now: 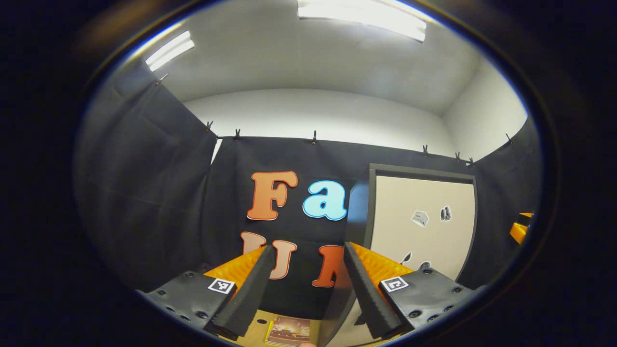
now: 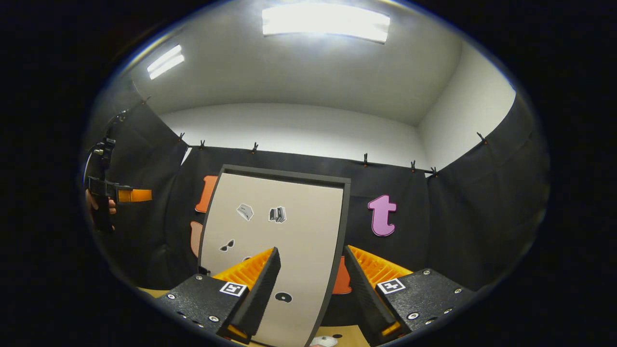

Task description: Open the cabinet door with the right hand, grasp the bottle in the cabinet with the left hand and place it on the coaster, then close the cabinet door with the right hand.

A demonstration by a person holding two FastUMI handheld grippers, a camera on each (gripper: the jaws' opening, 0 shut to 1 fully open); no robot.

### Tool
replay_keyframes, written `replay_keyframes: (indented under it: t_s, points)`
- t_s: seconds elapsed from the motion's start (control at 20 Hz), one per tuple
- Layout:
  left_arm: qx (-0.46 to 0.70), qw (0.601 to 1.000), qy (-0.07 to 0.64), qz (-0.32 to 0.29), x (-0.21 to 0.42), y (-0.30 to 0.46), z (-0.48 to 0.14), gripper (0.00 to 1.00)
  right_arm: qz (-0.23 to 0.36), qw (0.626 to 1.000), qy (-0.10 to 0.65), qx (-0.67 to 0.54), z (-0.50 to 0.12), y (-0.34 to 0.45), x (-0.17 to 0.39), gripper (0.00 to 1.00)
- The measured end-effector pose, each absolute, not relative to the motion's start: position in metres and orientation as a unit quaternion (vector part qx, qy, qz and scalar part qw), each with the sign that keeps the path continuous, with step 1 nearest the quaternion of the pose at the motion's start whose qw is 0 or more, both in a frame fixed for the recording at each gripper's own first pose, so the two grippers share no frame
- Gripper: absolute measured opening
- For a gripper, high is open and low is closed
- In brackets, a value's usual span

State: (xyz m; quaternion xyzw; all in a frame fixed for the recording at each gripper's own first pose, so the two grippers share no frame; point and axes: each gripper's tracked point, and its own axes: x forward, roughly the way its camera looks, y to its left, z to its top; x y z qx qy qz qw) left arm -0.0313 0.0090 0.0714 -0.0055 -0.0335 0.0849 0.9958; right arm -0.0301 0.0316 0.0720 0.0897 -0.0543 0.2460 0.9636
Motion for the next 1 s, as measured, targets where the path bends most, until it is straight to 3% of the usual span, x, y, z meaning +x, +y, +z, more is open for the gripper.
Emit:
replay_keyframes:
  t_s: [1.0]
  points:
    - [0.052, 0.993, -0.035, 0.098, -0.073, -0.036, 0.066, 0.94, 0.276, 0.955, -0.046, 0.103, 0.048, 0.016, -0.027, 0.83]
